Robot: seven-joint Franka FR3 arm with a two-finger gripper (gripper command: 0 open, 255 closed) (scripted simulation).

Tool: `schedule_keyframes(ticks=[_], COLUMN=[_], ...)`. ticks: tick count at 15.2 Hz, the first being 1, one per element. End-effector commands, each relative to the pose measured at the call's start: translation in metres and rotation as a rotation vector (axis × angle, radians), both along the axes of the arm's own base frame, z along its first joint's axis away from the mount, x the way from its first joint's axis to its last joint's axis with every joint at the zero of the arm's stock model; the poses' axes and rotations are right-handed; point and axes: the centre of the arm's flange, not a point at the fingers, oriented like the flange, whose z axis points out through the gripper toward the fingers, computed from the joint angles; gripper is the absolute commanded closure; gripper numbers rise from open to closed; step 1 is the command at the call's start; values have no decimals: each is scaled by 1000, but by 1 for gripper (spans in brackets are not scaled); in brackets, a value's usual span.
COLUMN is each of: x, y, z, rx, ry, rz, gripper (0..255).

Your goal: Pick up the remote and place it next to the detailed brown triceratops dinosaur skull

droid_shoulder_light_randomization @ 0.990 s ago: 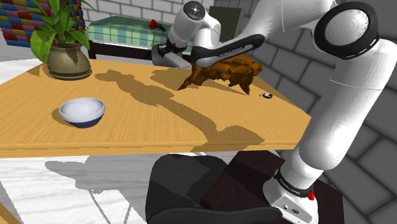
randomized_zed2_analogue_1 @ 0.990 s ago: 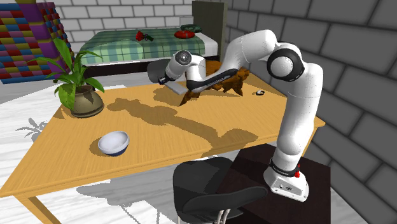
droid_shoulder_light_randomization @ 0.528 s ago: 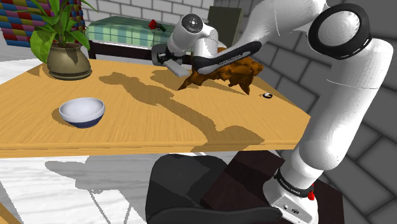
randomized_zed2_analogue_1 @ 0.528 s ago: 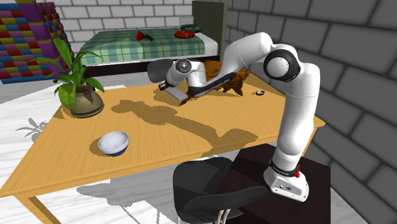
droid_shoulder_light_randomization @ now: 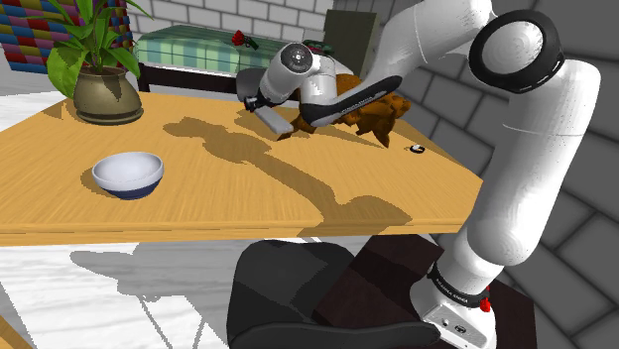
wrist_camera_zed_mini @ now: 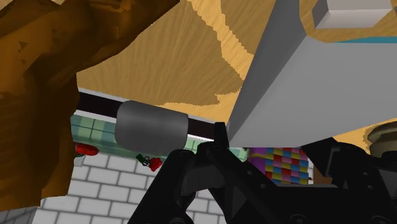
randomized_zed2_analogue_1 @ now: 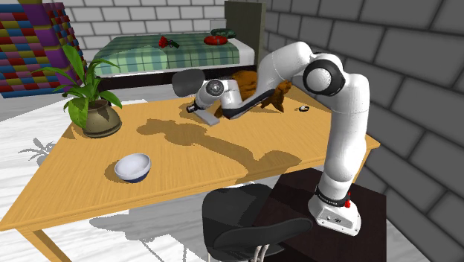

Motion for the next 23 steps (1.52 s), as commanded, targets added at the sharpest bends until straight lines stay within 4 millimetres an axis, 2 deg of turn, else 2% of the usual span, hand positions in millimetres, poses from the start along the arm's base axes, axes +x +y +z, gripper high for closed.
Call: schedule_keyframes(ticks=[1,6,14,15,20,23], x=[0,0,0,0,0,-28], y=[-1,-1,-1,-1,-1,14], z=[-11,-40,-40,-40,-40,-16], rx=[0,0,0,0,0,0], ry=[-1,-1,-1,-1,-1,-1], rz=[0,0,0,0,0,0], gripper=[255,255,255,0,0,0])
